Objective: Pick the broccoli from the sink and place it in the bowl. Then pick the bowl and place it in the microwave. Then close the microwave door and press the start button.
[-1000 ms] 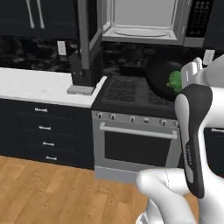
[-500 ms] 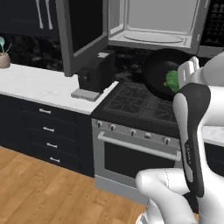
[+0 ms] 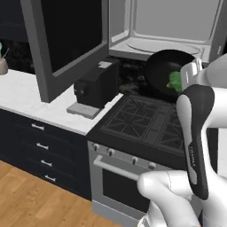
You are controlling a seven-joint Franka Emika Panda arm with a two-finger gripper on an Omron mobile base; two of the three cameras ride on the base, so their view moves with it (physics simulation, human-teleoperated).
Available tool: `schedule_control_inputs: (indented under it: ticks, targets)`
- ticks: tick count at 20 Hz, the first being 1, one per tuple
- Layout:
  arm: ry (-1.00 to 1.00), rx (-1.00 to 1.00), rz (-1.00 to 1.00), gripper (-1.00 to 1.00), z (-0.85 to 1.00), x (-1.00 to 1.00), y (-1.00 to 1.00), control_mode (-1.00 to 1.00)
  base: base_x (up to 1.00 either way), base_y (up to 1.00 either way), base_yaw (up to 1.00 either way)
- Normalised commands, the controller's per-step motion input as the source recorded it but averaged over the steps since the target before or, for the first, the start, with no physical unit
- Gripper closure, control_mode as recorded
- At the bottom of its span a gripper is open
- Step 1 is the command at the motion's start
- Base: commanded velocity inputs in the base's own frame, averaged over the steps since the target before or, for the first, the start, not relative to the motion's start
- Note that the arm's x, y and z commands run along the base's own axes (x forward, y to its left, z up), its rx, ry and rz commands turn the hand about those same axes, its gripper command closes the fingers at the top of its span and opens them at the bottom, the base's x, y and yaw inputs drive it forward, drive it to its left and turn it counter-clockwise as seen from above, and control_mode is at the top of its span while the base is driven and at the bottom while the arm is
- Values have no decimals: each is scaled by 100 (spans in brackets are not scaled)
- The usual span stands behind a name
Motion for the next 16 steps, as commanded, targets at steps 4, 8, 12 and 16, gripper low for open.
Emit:
schedule_control_inputs:
  ticks: [4, 8, 12, 16]
  targets:
    - [0, 0, 0, 100, 0, 0, 0, 100, 92, -11, 11]
    - [0, 0, 0, 100, 0, 0, 0, 100, 85, -17, 7]
    - [0, 0, 0, 100, 0, 0, 0, 100, 76, -4, -15]
    - [0, 0, 0, 100, 0, 0, 0, 100, 60, 0, -24]
